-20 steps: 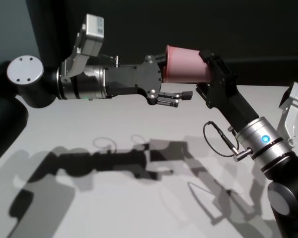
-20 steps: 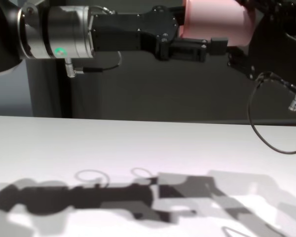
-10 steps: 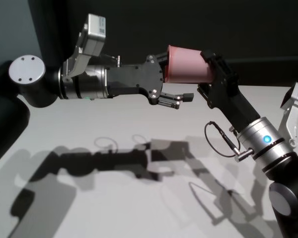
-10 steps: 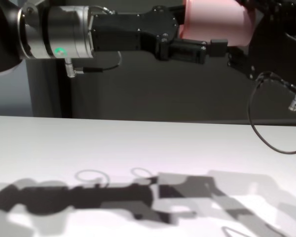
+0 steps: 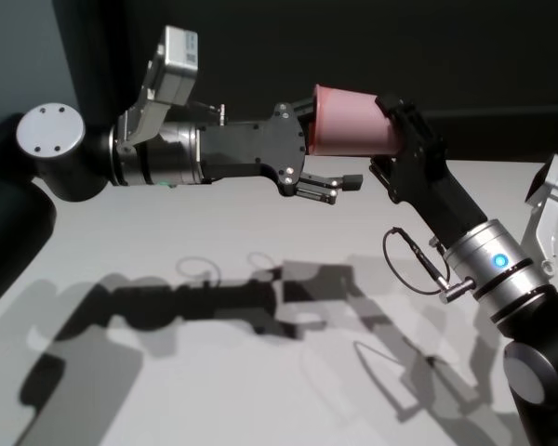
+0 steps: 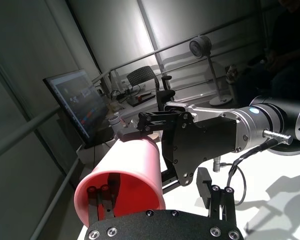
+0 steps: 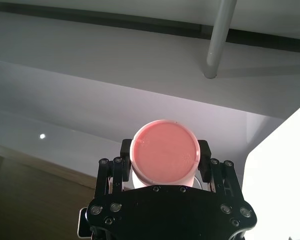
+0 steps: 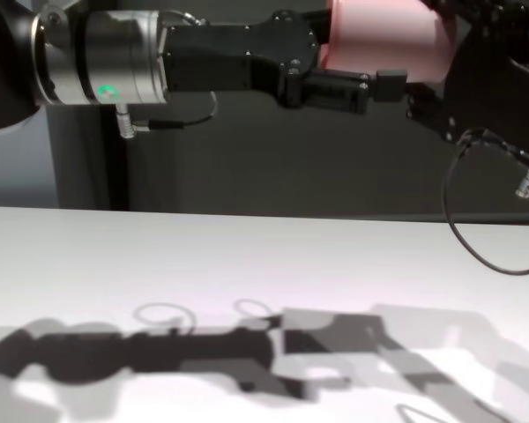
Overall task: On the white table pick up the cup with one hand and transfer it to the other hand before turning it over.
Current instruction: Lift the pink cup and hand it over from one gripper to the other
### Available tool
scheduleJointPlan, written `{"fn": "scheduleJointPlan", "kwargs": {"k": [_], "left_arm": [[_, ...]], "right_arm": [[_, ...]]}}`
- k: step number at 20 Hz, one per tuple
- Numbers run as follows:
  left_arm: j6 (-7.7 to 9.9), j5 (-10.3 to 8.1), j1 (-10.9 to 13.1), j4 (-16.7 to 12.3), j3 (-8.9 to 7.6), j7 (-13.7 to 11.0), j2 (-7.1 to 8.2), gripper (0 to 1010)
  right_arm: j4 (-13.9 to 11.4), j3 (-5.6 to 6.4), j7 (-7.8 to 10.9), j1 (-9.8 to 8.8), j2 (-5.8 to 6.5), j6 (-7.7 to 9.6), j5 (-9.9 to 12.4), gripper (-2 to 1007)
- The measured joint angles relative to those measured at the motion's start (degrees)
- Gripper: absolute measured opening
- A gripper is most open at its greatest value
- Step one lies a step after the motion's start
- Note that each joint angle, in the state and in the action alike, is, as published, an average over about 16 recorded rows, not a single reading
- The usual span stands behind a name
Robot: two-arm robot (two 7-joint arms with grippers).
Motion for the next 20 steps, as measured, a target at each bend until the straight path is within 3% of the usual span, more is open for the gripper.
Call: {"fn": "scheduleJointPlan", "kwargs": {"k": [11, 15, 20], "left_arm": [[0.22, 0.03, 1.27, -1.99, -0.32, 1.12, 1.37, 1001], [0.55, -0.06, 2.68, -3.80, -1.00, 2.16, 3.30, 1001], [1.37, -0.30, 5.39, -6.87, -2.63, 4.37, 7.15, 1001]], "right_arm": [[0.00, 0.00, 0.00, 0.00, 0.00, 0.00, 0.00, 752], [0.00, 0.00, 0.00, 0.00, 0.00, 0.00, 0.00, 752], [0.00, 0.00, 0.00, 0.00, 0.00, 0.00, 0.00, 752]]}}
